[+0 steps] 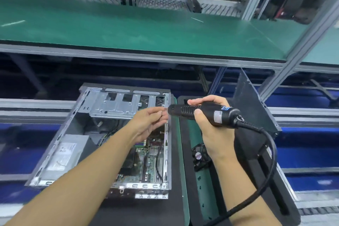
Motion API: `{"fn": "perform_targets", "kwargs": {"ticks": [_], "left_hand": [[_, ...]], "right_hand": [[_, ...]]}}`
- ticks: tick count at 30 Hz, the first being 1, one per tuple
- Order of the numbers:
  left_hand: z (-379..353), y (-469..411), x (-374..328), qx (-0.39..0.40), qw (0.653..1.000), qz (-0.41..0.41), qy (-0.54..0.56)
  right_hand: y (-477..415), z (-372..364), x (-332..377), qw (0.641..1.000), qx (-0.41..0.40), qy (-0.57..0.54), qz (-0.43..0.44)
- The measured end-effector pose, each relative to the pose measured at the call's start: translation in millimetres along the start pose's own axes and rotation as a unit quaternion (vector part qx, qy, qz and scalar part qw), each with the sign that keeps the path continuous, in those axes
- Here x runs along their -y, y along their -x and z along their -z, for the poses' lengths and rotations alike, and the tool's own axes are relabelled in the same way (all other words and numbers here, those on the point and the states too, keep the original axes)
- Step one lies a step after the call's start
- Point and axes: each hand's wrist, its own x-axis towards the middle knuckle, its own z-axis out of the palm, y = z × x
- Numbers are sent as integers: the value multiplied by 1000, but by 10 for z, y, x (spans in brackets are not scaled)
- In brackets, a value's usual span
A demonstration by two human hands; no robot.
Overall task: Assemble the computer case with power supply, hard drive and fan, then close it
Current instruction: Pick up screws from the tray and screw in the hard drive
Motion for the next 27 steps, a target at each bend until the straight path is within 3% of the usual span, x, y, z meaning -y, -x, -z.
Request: {"fn": "perform_targets", "kwargs": {"ticks": [9,27], "left_hand": [[409,98,-88,8,1000,-20,-2],[524,179,-209,47,998,10,46]], "right_hand": [[108,-355,14,998,2,-55,-22],[117,-404,-47,989,-22,-117,-87]]}}
